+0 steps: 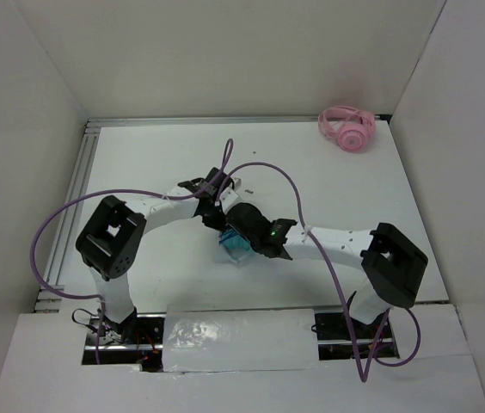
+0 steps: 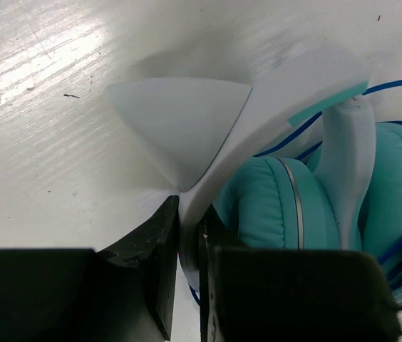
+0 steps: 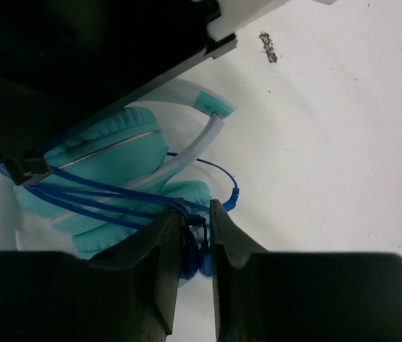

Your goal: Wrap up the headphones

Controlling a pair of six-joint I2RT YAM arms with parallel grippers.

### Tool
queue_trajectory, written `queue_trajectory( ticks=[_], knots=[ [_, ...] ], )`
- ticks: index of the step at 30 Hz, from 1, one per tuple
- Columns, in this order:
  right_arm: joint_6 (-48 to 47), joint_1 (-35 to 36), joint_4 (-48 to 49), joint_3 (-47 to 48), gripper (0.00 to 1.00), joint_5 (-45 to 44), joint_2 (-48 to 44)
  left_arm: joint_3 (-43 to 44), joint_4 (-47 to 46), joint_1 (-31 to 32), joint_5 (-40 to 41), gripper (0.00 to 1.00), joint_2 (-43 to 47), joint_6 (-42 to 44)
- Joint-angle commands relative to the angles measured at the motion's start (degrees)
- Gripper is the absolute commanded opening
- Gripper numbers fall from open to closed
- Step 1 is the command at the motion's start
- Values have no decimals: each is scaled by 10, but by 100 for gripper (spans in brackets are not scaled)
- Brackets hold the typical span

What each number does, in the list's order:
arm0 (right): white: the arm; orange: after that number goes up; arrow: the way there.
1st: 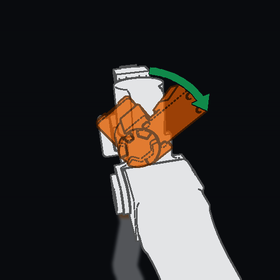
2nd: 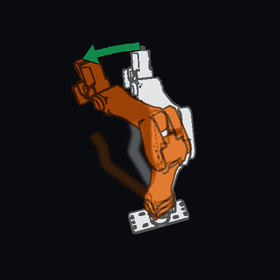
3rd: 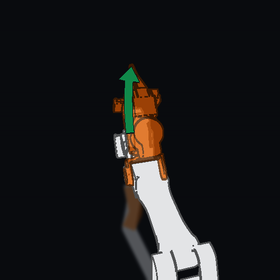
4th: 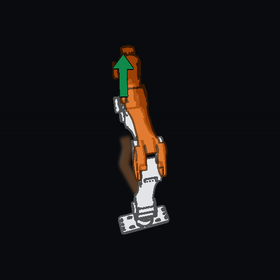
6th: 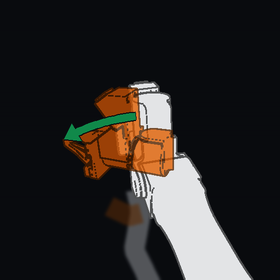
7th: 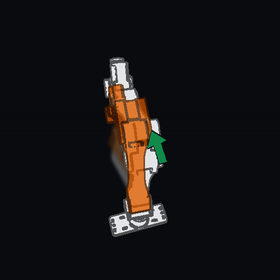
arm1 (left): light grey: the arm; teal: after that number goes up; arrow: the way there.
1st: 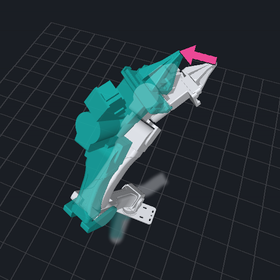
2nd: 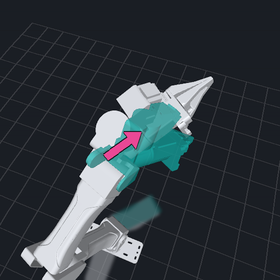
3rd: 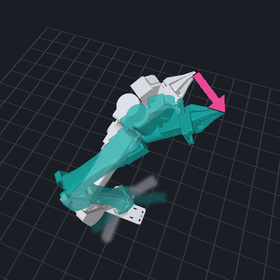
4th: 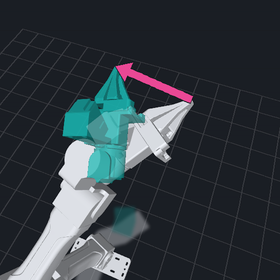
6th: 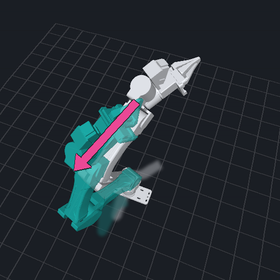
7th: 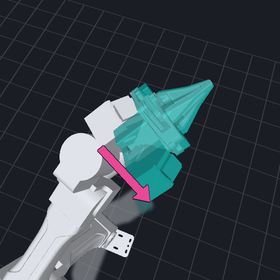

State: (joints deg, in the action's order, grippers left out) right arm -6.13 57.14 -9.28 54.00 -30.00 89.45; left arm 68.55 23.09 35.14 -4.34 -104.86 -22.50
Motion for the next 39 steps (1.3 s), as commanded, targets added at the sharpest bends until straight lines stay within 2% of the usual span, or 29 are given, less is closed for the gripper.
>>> queue_trajectory(
  ticks=[1,9,11,13,16,24,32,33,35,37,39],
  knots=[
    [1,-20,25,15,29,-26,8,22,-29,13,-16,0,-17,18],
    [10,-41,30,-8,39,5,-27,39,-11,14,-5,0,-32,19],
    [16,-49,35,-19,46,27,-43,44,-9,13,-6,0,-33,18],
    [22,-61,37,-22,47,41,-52,47,-9,14,-7,0,-32,23],
    [27,-68,30,-22,56,59,-60,54,-3,13,-5,0,-33,25],
    [35,-90,37,-35,57,80,-79,52,-9,14,-16,0,-25,33],
    [92,-117,35,-57,58,79,-101,74,12,14,-13,0,-36,33],
    [98,-122,37,-61,60,78,-108,77,17,14,-7,8,-41,28],
    [112,-128,41,-72,61,87,-132,88,31,14,-1,17,-47,19],
    [119,-136,50,-90,63,115,-160,97,39,13,4,32,-56,15],
    [123,-138,56,-100,64,118,-179,100,42,14,7,35,-58,12]
  ],
)
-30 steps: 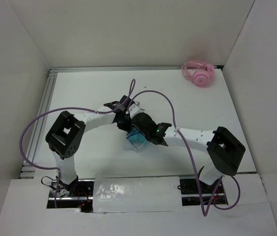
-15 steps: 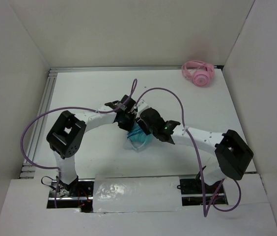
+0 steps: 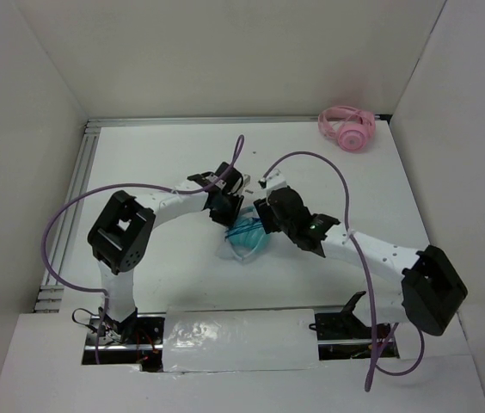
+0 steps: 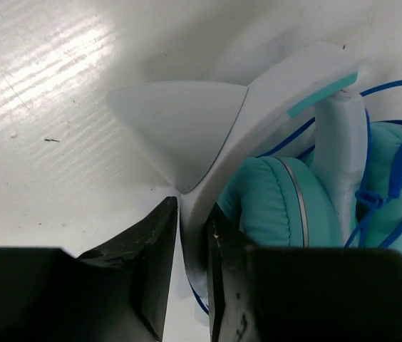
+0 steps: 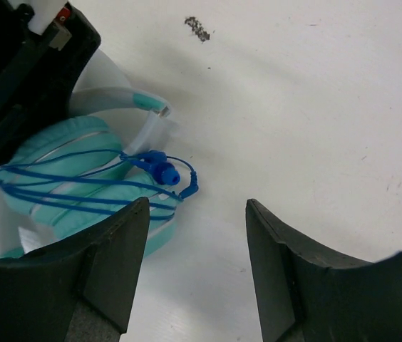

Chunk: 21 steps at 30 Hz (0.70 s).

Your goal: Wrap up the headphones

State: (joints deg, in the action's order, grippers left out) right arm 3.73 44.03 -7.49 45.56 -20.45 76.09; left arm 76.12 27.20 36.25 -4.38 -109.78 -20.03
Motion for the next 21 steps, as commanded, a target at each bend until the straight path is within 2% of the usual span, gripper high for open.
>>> queue_trajectory(
  ticks=[1,6,7,8,11,16,19,20,21],
  knots=[
    [26,-8,40,-20,63,26,-55,26,1,3,9,35,-10,-12],
    [43,-9,31,-40,64,21,-117,38,16,2,18,43,-3,-19],
    [44,-10,28,-42,65,25,-139,41,18,2,23,50,-1,-21],
    [43,-11,27,-46,72,30,-150,42,20,2,24,55,4,-21],
    [47,-10,27,-57,78,36,-189,49,29,2,32,66,13,-23],
    [54,-11,20,-68,80,42,-230,61,49,2,41,69,22,-30],
    [57,-10,14,-67,86,42,-240,67,65,1,75,72,26,-40],
    [57,-11,14,-68,96,46,-240,69,68,1,76,73,29,-42],
    [59,-10,18,-69,99,45,-241,69,70,0,75,76,32,-43]
  ],
)
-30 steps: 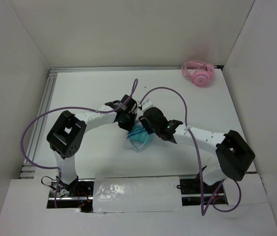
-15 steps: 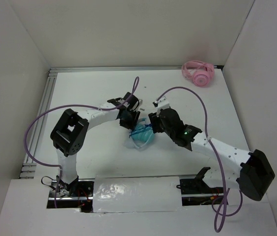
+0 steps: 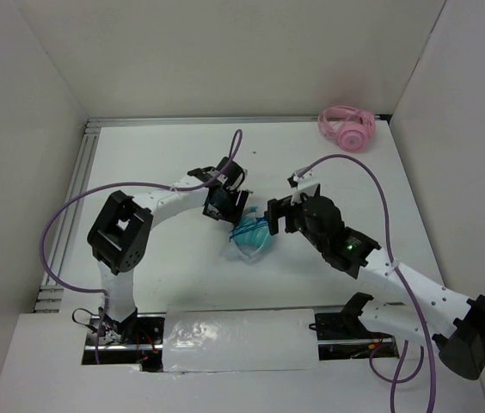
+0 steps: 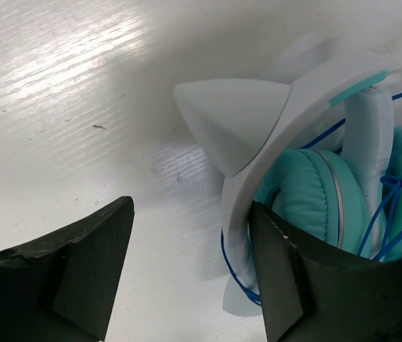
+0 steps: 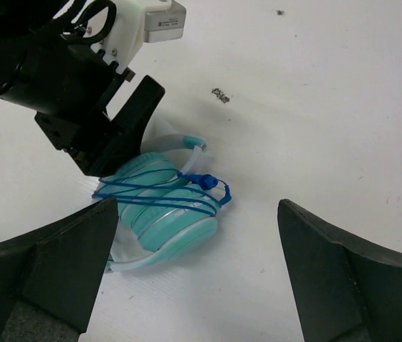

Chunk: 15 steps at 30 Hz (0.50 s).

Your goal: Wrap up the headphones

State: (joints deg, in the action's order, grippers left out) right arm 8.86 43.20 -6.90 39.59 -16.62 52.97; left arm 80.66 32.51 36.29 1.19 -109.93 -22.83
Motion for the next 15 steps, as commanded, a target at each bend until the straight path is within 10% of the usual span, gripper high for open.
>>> queue_trajectory(
  ticks=[1,15],
  knots=[
    [7,-3,13,-8,100,8,-10,25,18,-2,20,78,40,-16],
    [102,-2,-18,3,100,-74,-87,37,71,-6,76,99,184,-83]
  ],
)
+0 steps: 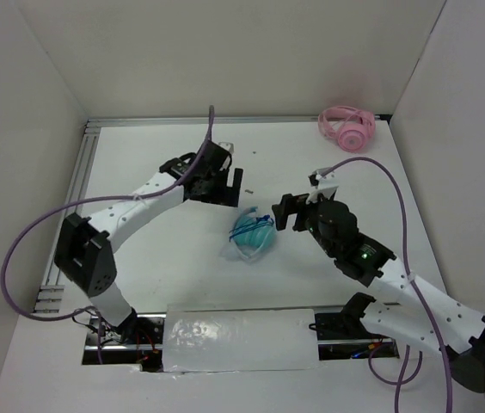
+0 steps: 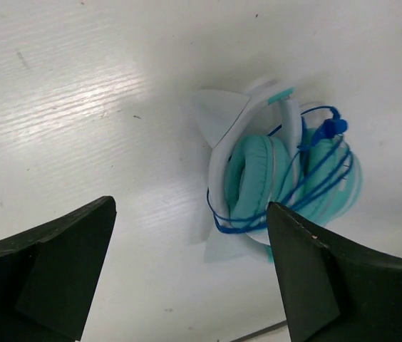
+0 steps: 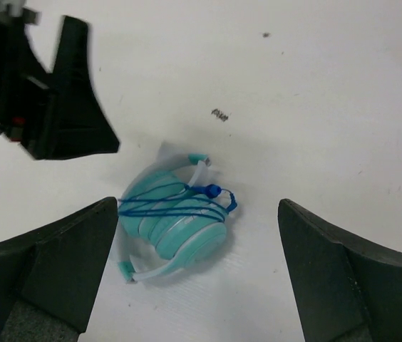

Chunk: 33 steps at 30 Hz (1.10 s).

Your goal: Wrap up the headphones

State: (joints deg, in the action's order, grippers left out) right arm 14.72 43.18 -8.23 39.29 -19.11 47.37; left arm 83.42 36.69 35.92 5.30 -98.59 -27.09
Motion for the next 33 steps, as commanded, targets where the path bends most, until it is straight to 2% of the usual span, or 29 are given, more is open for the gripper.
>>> queue_trajectory(
  ticks=[1,6,8,10,11,14,15,16,22,33],
  knots=[
    [49,-2,-9,3,100,-73,-39,-3,30,-2,37,99,90,-49],
    [122,-3,-84,3,100,-173,-97,-112,11,-3,38,99,284,-96],
    [148,-3,-137,6,100,-239,-116,-165,1,-4,42,99,366,-114],
    [211,-5,-184,15,100,-292,-129,-191,17,-5,56,99,412,-154],
    [244,-4,-245,21,100,-351,-131,-212,44,-7,63,99,447,-172],
    [373,-6,-361,41,100,-438,-144,-250,73,-8,82,99,504,-221],
    [404,-6,-386,47,100,-453,-149,-256,90,-8,88,99,516,-240],
    [481,-5,-443,51,100,-471,-164,-263,109,-6,100,99,530,-269],
    [456,-6,-403,19,100,-462,-227,-276,113,-7,97,99,567,-279],
    [464,-5,-412,5,100,-468,-274,-282,123,-2,108,99,548,-292]
  ],
)
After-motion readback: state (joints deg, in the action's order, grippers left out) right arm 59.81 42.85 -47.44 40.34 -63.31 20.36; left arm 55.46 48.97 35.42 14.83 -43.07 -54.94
